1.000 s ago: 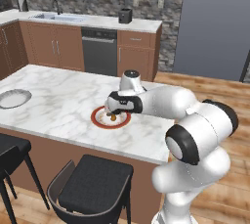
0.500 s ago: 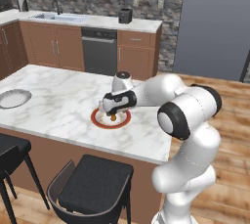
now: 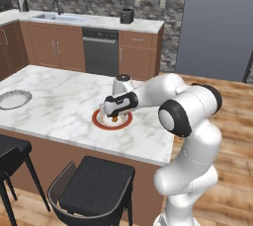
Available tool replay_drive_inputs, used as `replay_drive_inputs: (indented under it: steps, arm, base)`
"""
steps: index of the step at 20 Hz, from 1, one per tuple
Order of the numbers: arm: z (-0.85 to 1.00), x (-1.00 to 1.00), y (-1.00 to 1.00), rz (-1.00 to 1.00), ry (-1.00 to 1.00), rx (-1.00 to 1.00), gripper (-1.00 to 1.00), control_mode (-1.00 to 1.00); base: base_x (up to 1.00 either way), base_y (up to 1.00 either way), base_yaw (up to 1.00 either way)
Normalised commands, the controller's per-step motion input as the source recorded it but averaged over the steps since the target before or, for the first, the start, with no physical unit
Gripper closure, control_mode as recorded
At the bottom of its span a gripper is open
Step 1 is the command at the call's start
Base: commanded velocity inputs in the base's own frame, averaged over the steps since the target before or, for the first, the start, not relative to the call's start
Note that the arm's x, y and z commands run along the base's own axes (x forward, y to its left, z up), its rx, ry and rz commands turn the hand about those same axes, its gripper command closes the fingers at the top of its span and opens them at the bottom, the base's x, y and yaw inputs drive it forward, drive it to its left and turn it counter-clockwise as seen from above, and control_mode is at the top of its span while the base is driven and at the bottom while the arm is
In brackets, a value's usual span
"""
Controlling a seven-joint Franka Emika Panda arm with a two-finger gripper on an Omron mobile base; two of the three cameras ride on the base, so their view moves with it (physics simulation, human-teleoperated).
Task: Transport the chicken drumstick and mushroom to the fridge. Place the chicken drumstick on the rack containing meat and place the mushroom on the rack containing the vegetable, ensuring meats and vegetables are on different racks.
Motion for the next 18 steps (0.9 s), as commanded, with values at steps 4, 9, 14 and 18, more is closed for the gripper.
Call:
replay_drive_inputs:
  steps: [4, 9, 14, 18]
  arm:
    - [-0.26, 0.00, 0.00, 0.00, -0.03, 0.00, -1.00, -1.00]
    - [-0.22, 0.11, 0.00, 0.00, -0.02, 0.00, -1.00, -1.00]
    - [-0.18, 0.25, 0.00, 0.00, -0.01, 0.00, -1.00, -1.00]
    - [-0.20, 0.25, 0.00, 0.00, 0.00, 0.00, -1.00, -1.00]
  base:
    - [0.00, 0.00, 0.00]
    - [0.00, 0.00, 0.00]
    - [0.00, 0.00, 0.00]
    - [0.00, 0.00, 0.00]
